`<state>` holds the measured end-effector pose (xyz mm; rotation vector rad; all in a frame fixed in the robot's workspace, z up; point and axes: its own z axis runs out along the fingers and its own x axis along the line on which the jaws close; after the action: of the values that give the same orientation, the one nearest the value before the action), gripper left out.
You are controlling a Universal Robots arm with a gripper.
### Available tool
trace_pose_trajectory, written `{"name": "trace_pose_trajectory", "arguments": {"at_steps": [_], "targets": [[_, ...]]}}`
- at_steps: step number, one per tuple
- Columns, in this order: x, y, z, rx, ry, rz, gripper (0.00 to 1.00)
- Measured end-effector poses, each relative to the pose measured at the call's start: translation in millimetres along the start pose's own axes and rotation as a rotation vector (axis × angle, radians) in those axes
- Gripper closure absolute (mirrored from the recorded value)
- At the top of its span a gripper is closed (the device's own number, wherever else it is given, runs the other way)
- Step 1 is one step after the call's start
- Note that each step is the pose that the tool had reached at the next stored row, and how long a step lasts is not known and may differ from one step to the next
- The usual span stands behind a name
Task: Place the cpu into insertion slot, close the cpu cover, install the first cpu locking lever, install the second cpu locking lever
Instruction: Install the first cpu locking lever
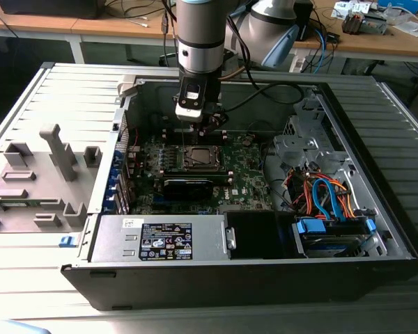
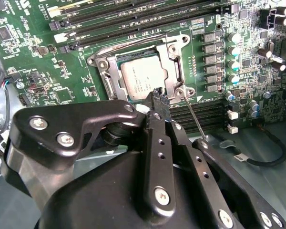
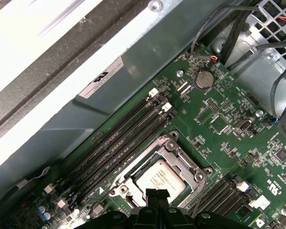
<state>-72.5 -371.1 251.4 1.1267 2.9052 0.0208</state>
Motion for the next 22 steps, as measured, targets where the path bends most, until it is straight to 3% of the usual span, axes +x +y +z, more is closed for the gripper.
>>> {"name": "trace_pose_trajectory", "arguments": {"at_steps": [22], "targets": [[0.0, 0.0, 0.0, -0.0004, 0.0004, -0.019, 0.89]]}}
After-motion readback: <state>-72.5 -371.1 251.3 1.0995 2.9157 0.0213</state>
